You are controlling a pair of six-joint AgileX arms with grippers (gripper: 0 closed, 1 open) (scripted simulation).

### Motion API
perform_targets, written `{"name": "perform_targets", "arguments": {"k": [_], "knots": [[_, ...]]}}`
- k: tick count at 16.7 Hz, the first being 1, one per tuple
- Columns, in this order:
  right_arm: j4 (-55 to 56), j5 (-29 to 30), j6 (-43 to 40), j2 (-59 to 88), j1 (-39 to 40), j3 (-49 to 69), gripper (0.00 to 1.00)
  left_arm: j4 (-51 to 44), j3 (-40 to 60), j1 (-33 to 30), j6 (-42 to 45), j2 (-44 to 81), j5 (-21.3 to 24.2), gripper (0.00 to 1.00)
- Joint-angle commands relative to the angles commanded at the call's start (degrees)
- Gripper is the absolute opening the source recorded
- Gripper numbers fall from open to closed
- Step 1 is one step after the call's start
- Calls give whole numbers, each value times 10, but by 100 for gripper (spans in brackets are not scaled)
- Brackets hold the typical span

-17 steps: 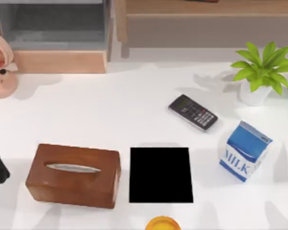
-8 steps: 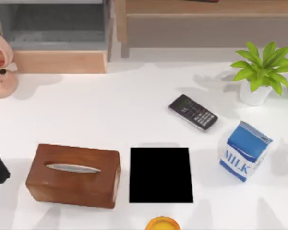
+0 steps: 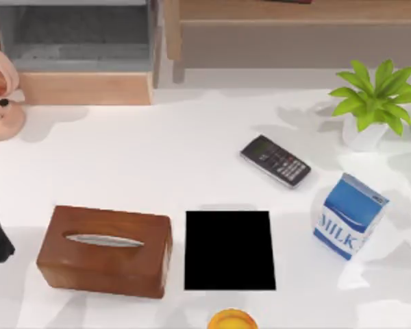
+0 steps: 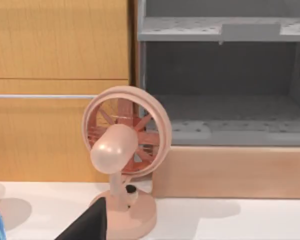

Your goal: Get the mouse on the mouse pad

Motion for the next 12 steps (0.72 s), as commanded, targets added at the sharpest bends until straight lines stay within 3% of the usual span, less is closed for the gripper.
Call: {"name": "perform_targets", "arguments": {"k": [7,12], "knots": [[-186,0,-65,304,-13,222,100,0,0,0,0,0,0,100],[-235,0,-84,385,-16,288,100,0,0,0,0,0,0,100]]}}
